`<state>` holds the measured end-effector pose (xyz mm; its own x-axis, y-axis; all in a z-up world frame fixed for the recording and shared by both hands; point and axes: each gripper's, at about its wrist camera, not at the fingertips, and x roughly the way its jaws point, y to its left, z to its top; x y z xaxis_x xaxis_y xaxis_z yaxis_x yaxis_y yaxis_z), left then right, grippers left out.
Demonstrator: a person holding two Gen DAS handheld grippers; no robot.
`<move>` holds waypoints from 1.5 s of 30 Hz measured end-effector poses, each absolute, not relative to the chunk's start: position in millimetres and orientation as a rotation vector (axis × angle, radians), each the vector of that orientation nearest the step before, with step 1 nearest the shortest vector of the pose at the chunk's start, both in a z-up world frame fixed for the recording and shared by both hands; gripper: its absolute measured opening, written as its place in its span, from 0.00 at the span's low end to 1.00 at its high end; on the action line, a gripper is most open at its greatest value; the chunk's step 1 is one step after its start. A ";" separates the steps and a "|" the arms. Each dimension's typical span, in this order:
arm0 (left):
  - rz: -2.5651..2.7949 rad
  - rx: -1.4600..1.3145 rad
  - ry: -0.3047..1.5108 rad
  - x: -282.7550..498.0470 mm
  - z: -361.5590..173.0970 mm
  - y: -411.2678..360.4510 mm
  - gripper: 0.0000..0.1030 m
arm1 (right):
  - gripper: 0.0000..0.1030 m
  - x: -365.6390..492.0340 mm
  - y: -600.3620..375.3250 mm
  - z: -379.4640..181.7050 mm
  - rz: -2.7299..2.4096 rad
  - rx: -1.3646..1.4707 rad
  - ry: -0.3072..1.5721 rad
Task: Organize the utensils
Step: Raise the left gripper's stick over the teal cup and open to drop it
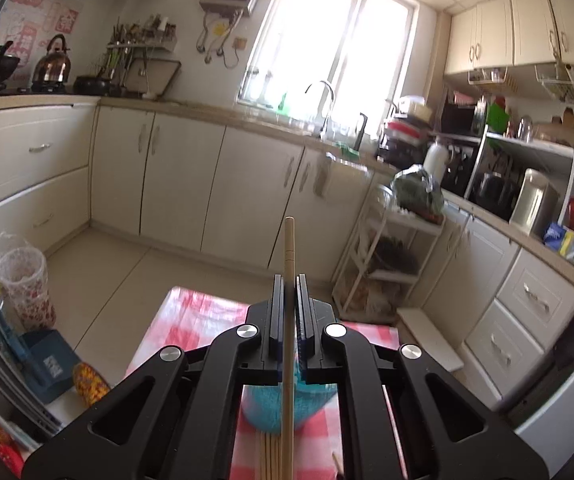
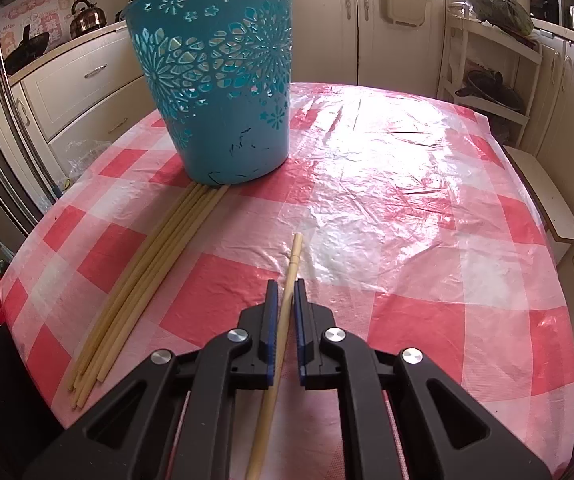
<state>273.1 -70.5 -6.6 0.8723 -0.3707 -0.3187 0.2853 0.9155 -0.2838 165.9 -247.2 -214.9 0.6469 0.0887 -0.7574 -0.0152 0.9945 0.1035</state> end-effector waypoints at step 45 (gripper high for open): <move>-0.227 -0.103 0.527 258.6 -83.6 -69.6 0.50 | 0.14 168.1 -260.2 -215.6 0.118 0.202 0.867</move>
